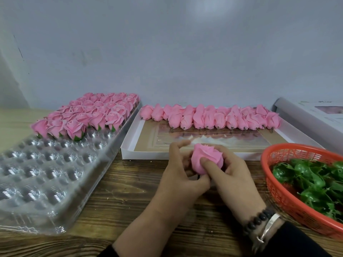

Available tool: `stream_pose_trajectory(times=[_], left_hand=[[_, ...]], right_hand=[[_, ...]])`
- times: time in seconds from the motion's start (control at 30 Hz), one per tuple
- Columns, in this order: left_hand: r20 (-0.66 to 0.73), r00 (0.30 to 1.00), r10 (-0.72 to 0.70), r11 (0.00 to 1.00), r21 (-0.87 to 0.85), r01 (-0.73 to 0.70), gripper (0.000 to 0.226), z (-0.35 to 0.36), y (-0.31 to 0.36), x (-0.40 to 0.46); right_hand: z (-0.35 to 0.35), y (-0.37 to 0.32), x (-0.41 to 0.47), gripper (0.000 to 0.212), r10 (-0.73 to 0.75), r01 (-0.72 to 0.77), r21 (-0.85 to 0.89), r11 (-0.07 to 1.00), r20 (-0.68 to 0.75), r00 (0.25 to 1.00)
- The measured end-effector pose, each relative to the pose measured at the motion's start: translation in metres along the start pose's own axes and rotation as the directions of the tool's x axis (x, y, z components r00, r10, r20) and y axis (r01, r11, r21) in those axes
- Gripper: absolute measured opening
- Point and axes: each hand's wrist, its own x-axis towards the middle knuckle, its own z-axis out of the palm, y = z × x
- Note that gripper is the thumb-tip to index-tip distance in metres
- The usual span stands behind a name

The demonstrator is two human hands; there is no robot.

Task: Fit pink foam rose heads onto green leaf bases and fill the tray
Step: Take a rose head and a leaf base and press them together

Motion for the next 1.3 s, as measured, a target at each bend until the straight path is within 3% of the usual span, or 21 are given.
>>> stream_pose_trajectory(times=[0.1,0.3,0.47,0.57,0.7,1.03,1.2,1.3], left_hand=[[0.049,0.983,-0.176,0.975,-0.130,0.181,0.087,-0.006,-0.002,0.002],[0.209,0.951,-0.226,0.962,-0.106,0.252,0.052,-0.012,-0.005,0.002],[0.132,0.967,-0.218,0.964,-0.125,0.235,0.022,-0.014,0.000,0.001],[0.034,0.979,-0.202,0.964,-0.169,0.205,0.019,-0.014,0.004,0.001],[-0.051,0.981,-0.189,0.968,-0.177,0.178,0.027,-0.008,0.006,0.001],[-0.059,0.989,-0.139,0.985,-0.117,0.131,0.015,-0.001,0.007,0.001],[-0.065,0.987,-0.149,0.982,-0.129,0.140,0.016,0.002,0.009,0.001],[-0.074,0.984,-0.160,0.982,-0.113,0.151,0.002,0.001,0.008,0.002]], right_hand=[[0.000,0.001,0.000,0.016,-0.023,0.023,0.002,1.000,0.045,0.999],[0.003,-0.004,-0.005,0.015,-0.071,0.096,-0.110,0.989,0.208,0.976],[0.008,-0.007,-0.008,0.024,-0.139,0.199,-0.239,0.951,0.245,0.960],[0.008,-0.006,-0.011,0.045,-0.153,0.200,-0.213,0.956,0.216,0.964],[0.007,-0.006,-0.010,0.049,-0.098,0.111,-0.100,0.989,0.127,0.987],[0.012,-0.005,-0.007,0.051,-0.122,0.119,-0.153,0.981,-0.008,0.993],[0.012,-0.004,-0.009,0.051,-0.200,0.196,-0.213,0.957,0.002,0.980],[0.013,-0.007,-0.010,0.048,-0.240,0.243,-0.170,0.955,0.037,0.970]])
